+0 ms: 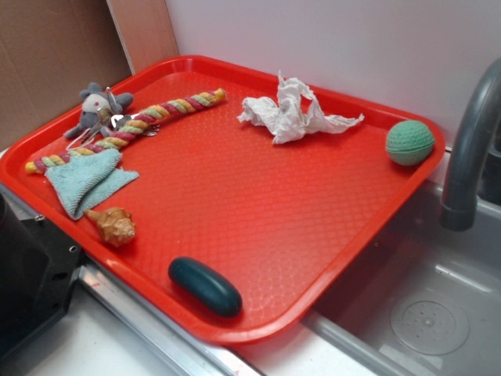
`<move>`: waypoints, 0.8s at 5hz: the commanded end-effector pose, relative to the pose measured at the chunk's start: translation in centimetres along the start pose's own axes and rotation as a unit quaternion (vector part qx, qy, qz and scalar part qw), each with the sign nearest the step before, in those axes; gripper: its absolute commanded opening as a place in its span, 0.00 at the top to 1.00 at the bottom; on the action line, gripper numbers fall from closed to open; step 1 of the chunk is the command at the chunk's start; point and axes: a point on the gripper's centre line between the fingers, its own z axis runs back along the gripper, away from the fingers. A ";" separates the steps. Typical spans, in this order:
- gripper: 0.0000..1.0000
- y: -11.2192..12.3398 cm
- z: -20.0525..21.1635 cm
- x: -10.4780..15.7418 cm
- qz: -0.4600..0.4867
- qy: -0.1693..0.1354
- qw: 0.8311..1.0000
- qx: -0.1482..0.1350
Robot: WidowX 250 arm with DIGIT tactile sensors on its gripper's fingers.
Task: Grab the gray animal.
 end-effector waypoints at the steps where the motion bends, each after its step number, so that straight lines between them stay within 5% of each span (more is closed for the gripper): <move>1: 0.00 0.0 0.0 0.0 0.000 0.000 1.000 0.000; 2: 0.00 5.1 -5.4 4.5 0.114 0.014 0.989 0.093; 3: 0.00 9.1 -10.1 5.7 0.238 -0.018 0.967 0.091; 4: 0.00 11.3 -12.6 6.3 0.359 -0.066 0.927 0.080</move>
